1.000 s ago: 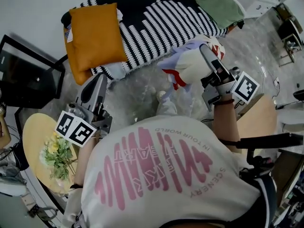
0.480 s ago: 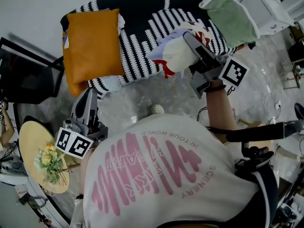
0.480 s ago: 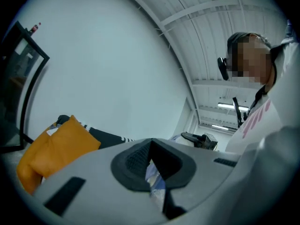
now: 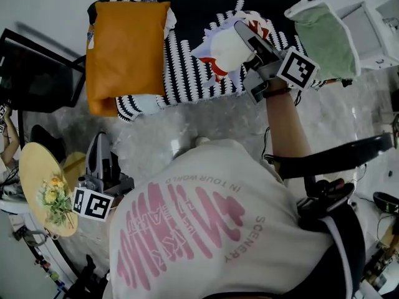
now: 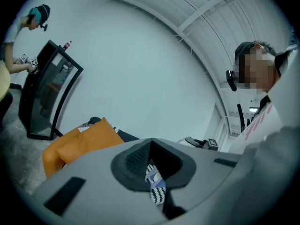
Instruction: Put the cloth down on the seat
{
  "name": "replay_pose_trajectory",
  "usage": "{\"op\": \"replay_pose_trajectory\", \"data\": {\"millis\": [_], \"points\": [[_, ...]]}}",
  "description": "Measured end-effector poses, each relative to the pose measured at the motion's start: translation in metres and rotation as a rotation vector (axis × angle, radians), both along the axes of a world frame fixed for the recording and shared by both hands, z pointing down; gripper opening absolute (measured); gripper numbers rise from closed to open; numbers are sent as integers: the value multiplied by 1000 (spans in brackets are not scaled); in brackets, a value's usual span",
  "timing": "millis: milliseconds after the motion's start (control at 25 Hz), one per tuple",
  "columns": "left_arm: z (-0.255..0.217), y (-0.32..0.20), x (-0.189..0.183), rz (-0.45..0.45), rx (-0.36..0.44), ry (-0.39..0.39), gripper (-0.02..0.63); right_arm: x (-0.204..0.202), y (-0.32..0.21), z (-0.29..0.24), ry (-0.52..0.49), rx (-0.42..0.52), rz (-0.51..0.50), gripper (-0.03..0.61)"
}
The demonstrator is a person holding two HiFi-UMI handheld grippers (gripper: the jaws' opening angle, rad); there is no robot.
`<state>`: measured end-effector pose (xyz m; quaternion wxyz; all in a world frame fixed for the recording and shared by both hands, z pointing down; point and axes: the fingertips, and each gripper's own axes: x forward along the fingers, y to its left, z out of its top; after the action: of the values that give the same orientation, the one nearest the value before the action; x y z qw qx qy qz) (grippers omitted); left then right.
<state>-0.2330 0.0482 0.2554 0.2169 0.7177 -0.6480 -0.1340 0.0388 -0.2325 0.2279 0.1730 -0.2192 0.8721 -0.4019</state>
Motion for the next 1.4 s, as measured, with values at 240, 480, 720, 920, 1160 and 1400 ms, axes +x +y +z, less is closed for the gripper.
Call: {"op": "replay_pose_trajectory", "data": {"millis": [240,480,720,920,1160,1400], "points": [[6,22,7,-88,-48,0,9,5,-39,42,40,-21,32,52],[11,13,15,-71,-142,-13,9,9,-79,115,128,-146,93,52],[19,13,26,-86,-225,-12,9,18,-91,176,172,-271,138,52],[33,10,33,-74,-303,-8,9,34,-98,231,236,-355,201,52],[50,-10,51,40,-381,-38,9,45,-94,292,270,-449,238,52],[63,-20,54,94,-430,-66,9,24,-101,296,220,-443,165,52]]}}
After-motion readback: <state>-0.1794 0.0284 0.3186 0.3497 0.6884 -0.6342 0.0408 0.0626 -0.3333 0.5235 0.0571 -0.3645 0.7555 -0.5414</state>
